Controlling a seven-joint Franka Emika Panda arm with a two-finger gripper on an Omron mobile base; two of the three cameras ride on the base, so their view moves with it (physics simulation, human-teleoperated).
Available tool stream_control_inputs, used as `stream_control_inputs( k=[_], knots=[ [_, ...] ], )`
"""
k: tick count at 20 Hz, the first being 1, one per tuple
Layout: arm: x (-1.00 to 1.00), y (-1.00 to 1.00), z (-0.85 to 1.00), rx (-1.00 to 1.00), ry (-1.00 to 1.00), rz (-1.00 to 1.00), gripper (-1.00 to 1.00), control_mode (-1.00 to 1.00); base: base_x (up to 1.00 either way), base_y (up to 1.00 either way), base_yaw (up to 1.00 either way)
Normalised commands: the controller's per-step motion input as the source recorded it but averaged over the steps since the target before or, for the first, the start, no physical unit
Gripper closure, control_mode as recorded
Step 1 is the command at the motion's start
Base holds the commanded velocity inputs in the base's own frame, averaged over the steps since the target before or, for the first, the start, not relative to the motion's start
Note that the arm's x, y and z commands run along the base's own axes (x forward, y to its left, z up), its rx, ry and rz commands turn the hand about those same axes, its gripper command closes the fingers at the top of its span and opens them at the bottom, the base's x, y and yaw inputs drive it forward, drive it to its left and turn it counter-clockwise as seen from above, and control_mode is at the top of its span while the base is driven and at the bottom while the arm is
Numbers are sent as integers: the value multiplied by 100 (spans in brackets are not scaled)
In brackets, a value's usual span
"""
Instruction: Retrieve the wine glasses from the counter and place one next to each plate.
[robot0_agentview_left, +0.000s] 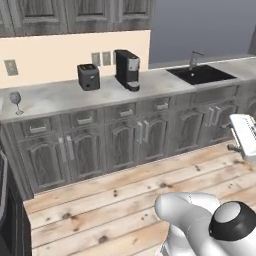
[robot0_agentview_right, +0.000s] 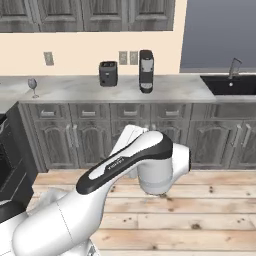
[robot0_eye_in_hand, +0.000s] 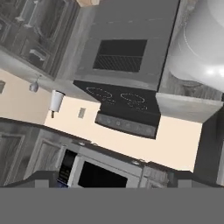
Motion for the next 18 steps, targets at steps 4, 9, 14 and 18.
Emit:
stream_control_inputs(
  k=[4, 9, 14, 18],
  knots=[
    [0, 0, 0, 0, 0, 0, -100, 100, 100, 43, 29],
    [0, 0, 0, 0, 0, 0, -100, 100, 99, 46, 29],
    [0, 0, 0, 0, 0, 0, -100, 100, 76, 42, 26],
    [0, 0, 0, 0, 0, 0, -100, 100, 49, 48, 26]
  ],
)
